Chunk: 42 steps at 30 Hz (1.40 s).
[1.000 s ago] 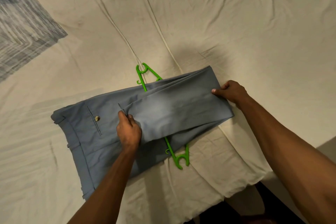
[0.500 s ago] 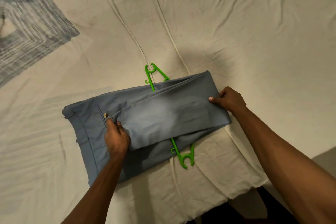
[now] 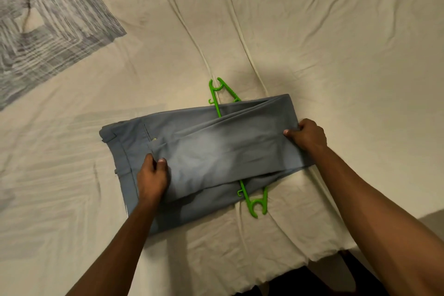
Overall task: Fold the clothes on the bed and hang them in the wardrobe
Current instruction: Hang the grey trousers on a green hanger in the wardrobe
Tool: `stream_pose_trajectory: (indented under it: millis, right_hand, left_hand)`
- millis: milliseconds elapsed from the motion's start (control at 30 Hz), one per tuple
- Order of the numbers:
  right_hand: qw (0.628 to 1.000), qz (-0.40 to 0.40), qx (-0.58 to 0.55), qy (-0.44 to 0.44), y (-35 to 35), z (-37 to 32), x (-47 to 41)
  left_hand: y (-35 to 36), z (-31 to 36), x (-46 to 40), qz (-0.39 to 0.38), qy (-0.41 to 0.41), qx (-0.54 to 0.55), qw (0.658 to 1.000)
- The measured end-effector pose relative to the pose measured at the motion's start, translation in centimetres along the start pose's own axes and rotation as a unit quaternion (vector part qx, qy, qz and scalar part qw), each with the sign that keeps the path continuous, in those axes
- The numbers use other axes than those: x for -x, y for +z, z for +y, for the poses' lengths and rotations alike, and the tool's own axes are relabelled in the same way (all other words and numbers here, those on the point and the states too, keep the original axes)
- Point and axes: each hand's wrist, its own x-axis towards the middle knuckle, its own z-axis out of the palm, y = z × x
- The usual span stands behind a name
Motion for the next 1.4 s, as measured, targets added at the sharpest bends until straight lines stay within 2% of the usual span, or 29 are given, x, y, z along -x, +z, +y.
stream_pose_trajectory:
  millis: [100,167,200,233,267,333,433,500,533,600,633,700,833,900,1067,1400]
  right_hand:
    - [0.999,0.011,-0.029,-0.03,-0.4,0.2,-0.2]
    - [0.995,0.015,-0.095,-0.023,-0.8,0.6,-0.4]
    - [0.991,0.017,-0.129,-0.015,-0.9,0.9,-0.4]
    - [0.988,0.018,-0.152,-0.012,-0.9,1.0,-0.4]
    - [0.986,0.017,-0.165,-0.01,-1.0,1.2,-0.4]
    - [0.984,0.01,-0.178,-0.012,-0.9,1.3,-0.2]
    - [0.981,-0.01,-0.195,-0.017,-0.7,1.5,-0.2]
    - [0.98,-0.024,-0.194,-0.023,-0.9,1.6,-0.4]
    - [0.981,-0.029,-0.187,-0.027,-1.0,1.8,-0.6]
    - [0.983,-0.034,-0.177,-0.036,-1.0,1.9,-0.7]
    - [0.983,-0.036,-0.176,-0.043,-1.0,1.9,-0.8]
    - [0.98,-0.044,-0.184,-0.064,-1.0,2.3,-0.7]
    - [0.968,-0.07,-0.224,-0.09,-1.7,2.5,-0.7]
    - [0.964,-0.076,-0.236,-0.094,-2.4,2.3,-0.8]
    - [0.961,-0.055,-0.253,-0.099,-3.8,2.3,-1.1]
    - [0.941,-0.016,-0.331,-0.071,-10.0,4.8,-2.0]
  left_hand:
    - [-0.8,1.7,0.1,-0.05,-0.062,0.171,0.982]
    - [-1.0,3.1,0.1,-0.107,-0.129,0.29,0.942]
    - [-0.9,3.5,0.0,-0.123,-0.155,0.317,0.928]
    - [-0.5,3.3,-0.3,-0.117,-0.167,0.31,0.928]
    - [-0.1,3.1,-0.5,-0.096,-0.156,0.256,0.949]
    - [0.9,2.2,-0.6,-0.005,-0.077,0.082,0.994]
    - [2.0,3.1,0.4,0.154,0.015,-0.024,0.988]
    - [2.6,5.1,0.5,0.193,0.069,-0.05,0.977]
    - [3.3,6.5,0.3,0.174,0.119,-0.056,0.976]
    - [5.0,9.3,-0.7,0.089,0.193,-0.063,0.975]
    - [6.2,10.7,-1.5,0.048,0.195,-0.079,0.976]
    - [8.8,13.0,-3.3,-0.011,0.149,-0.137,0.979]
    - [12.1,15.2,-5.6,-0.089,0.094,-0.248,0.96]
    - [12.7,15.6,-6.5,-0.1,0.08,-0.269,0.955]
    - [12.2,15.6,-7.8,-0.113,0.042,-0.239,0.963]
    - [9.8,14.3,-8.6,-0.122,0.066,-0.242,0.96]
